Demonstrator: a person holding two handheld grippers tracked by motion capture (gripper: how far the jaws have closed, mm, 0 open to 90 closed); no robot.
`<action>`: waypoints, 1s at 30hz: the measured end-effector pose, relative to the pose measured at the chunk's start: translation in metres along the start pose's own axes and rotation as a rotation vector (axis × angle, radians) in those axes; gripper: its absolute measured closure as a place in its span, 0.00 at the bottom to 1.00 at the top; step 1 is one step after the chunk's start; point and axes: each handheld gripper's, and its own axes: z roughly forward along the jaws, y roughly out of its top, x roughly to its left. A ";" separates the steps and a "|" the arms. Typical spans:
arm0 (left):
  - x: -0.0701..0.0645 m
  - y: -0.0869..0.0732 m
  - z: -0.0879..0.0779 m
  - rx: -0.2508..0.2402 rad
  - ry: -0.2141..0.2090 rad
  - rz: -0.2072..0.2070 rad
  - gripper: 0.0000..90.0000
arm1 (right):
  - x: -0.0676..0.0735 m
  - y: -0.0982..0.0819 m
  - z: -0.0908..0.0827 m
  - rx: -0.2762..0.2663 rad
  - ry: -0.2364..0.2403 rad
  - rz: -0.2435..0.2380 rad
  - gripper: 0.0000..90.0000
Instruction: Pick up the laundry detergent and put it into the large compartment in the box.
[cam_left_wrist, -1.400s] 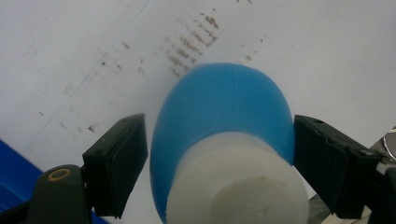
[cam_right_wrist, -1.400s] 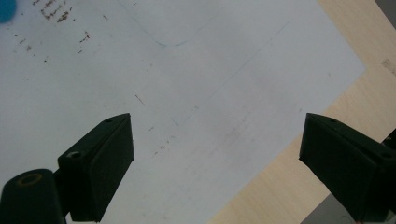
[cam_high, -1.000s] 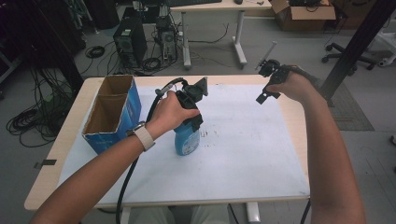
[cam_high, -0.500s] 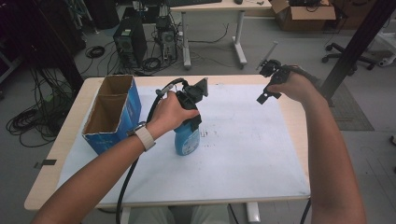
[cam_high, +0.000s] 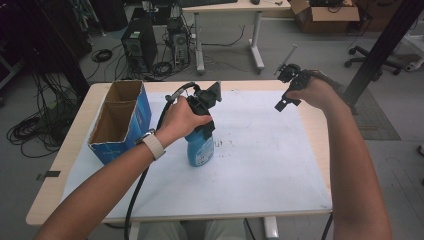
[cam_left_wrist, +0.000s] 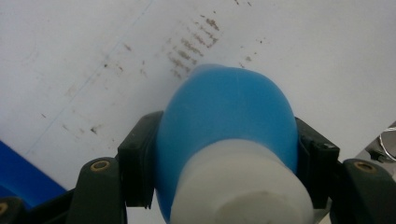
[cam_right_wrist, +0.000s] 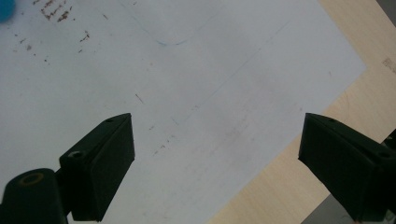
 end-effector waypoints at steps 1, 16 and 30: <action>-0.001 0.000 -0.005 0.000 0.009 0.003 0.41 | 0.000 0.000 0.000 0.002 -0.001 0.001 0.12; 0.000 -0.003 -0.041 -0.020 0.021 -0.003 0.41 | 0.001 -0.002 -0.003 -0.001 -0.003 0.007 0.12; 0.009 -0.006 -0.084 -0.029 0.036 -0.058 0.41 | 0.002 -0.003 -0.005 -0.007 -0.003 0.005 0.12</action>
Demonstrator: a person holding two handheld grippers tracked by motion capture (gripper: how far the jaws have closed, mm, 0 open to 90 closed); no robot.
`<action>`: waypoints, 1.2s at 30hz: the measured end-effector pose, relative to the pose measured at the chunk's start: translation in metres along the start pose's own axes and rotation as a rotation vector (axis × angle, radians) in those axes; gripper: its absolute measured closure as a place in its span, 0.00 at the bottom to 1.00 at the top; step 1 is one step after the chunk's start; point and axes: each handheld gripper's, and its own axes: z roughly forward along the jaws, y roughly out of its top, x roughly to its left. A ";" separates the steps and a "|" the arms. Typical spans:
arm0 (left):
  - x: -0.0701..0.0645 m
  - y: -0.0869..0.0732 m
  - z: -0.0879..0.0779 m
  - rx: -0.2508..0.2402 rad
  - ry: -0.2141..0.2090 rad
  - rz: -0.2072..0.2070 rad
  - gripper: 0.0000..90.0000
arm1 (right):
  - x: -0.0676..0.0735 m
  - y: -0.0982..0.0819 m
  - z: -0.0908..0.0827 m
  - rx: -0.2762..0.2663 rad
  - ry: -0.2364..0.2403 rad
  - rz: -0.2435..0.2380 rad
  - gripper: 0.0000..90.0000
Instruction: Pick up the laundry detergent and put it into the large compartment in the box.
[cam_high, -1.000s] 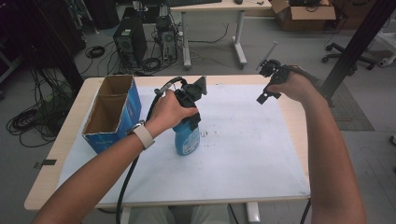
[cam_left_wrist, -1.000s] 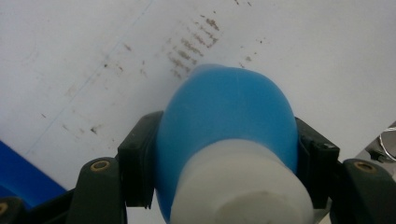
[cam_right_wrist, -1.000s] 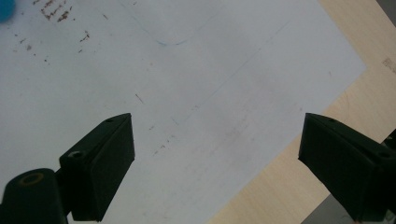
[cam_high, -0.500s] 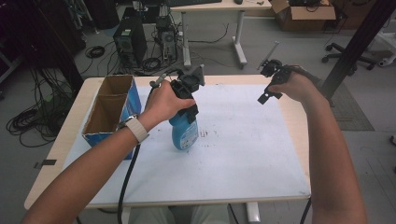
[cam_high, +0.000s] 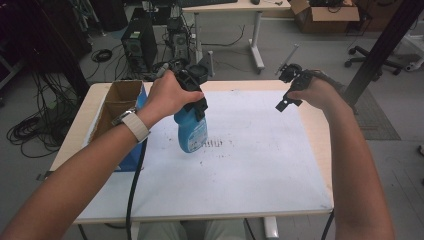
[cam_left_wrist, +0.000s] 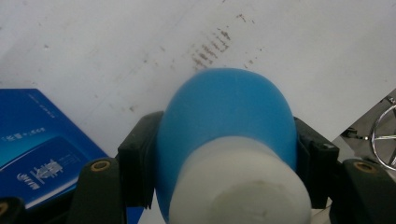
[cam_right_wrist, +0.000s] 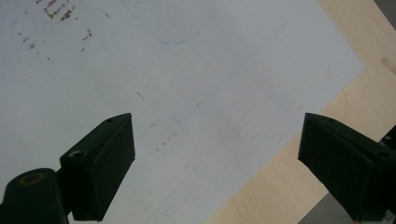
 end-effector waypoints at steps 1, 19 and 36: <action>0.001 0.000 -0.003 -0.003 0.000 -0.008 0.41 | 0.000 0.000 0.000 -0.001 -0.001 0.000 0.12; 0.031 -0.005 -0.075 -0.008 0.026 -0.104 0.41 | 0.002 0.002 -0.005 -0.006 -0.004 -0.009 0.12; 0.074 -0.031 -0.131 -0.044 0.051 -0.286 0.41 | 0.004 0.004 -0.009 -0.019 -0.007 -0.012 0.12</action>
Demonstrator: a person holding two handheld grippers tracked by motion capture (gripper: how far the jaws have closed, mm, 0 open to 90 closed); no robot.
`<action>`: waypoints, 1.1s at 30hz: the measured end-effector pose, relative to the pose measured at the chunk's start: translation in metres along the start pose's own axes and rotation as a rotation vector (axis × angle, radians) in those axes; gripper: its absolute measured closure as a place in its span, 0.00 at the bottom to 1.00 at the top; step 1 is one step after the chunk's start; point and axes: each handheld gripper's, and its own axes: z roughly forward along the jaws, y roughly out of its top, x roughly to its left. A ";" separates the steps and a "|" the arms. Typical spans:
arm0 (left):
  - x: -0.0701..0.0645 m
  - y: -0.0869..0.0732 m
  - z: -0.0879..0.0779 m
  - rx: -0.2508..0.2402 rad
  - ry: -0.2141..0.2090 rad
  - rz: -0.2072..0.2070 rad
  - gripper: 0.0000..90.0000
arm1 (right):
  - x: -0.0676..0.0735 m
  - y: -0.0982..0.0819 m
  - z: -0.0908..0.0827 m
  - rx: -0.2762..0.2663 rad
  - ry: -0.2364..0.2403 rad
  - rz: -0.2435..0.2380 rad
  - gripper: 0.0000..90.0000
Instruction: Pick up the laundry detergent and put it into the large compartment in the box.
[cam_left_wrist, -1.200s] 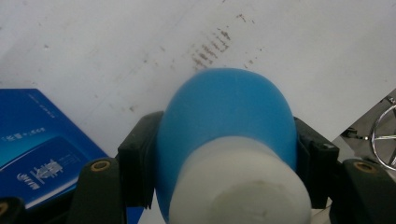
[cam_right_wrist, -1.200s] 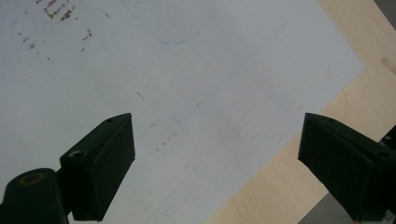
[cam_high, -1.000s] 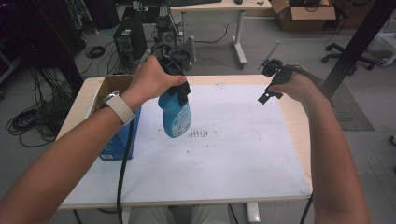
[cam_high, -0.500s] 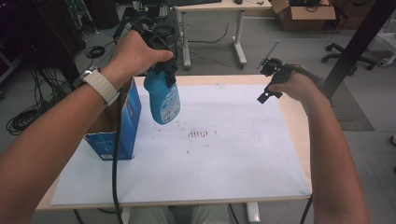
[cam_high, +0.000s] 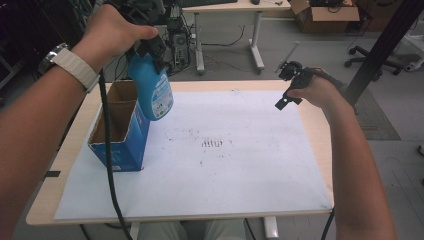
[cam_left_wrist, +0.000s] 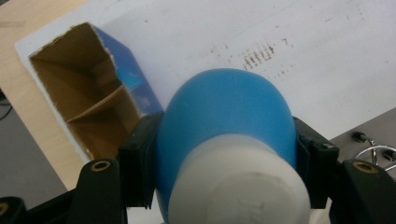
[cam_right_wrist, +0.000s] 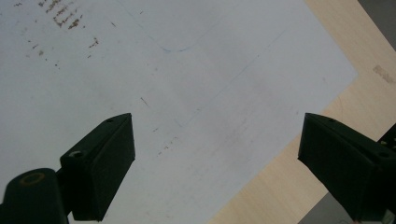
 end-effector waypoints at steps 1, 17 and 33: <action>0.003 -0.001 -0.002 0.001 0.003 -0.004 0.41 | 0.000 0.000 0.000 -0.002 0.001 -0.001 0.12; 0.055 -0.022 -0.019 -0.022 0.080 -0.195 0.41 | 0.003 0.007 0.003 -0.003 0.004 -0.015 0.12; 0.091 -0.041 -0.003 -0.022 0.128 -0.322 0.41 | 0.005 0.013 0.008 -0.003 0.010 -0.021 0.12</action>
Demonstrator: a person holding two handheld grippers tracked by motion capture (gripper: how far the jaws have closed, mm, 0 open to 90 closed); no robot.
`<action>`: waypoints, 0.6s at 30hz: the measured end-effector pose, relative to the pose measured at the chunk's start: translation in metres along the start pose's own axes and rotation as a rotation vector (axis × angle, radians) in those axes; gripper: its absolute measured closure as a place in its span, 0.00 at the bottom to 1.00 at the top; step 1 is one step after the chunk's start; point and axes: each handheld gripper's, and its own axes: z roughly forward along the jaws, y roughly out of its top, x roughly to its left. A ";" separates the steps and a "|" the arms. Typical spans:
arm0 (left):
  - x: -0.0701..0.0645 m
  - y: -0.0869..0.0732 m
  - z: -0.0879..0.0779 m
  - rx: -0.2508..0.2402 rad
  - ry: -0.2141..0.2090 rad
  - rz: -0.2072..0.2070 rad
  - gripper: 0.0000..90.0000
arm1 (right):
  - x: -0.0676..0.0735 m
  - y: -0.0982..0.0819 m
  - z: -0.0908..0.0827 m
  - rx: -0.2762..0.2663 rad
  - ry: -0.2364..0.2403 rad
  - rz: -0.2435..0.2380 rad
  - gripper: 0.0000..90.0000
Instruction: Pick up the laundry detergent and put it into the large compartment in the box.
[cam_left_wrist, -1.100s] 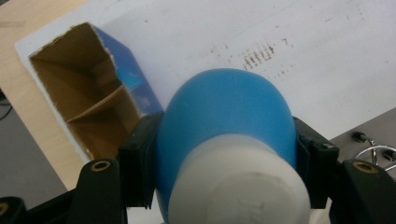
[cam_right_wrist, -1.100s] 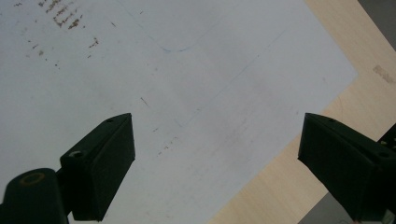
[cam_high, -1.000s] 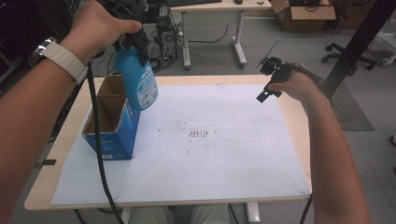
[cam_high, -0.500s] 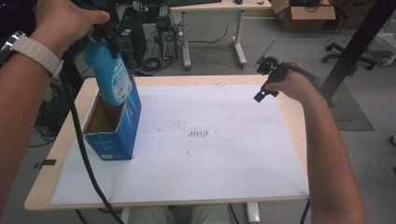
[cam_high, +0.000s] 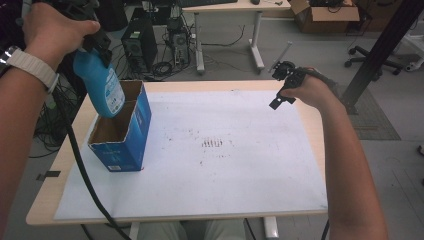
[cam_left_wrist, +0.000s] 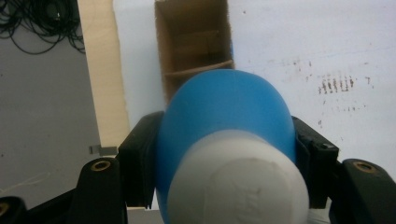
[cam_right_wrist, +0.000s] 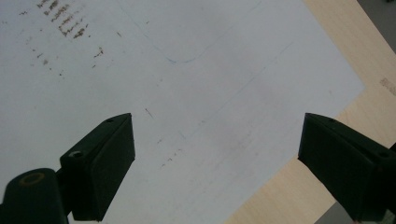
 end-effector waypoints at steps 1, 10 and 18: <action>0.001 0.000 0.002 0.002 -0.001 -0.006 0.41 | 0.000 0.000 0.000 0.002 -0.002 -0.002 0.12; 0.007 -0.003 0.025 0.011 -0.009 -0.033 0.41 | 0.001 0.001 0.001 0.001 0.001 -0.003 0.12; 0.009 -0.007 0.047 0.017 -0.010 -0.042 0.41 | 0.000 -0.001 0.000 0.001 -0.002 0.002 0.12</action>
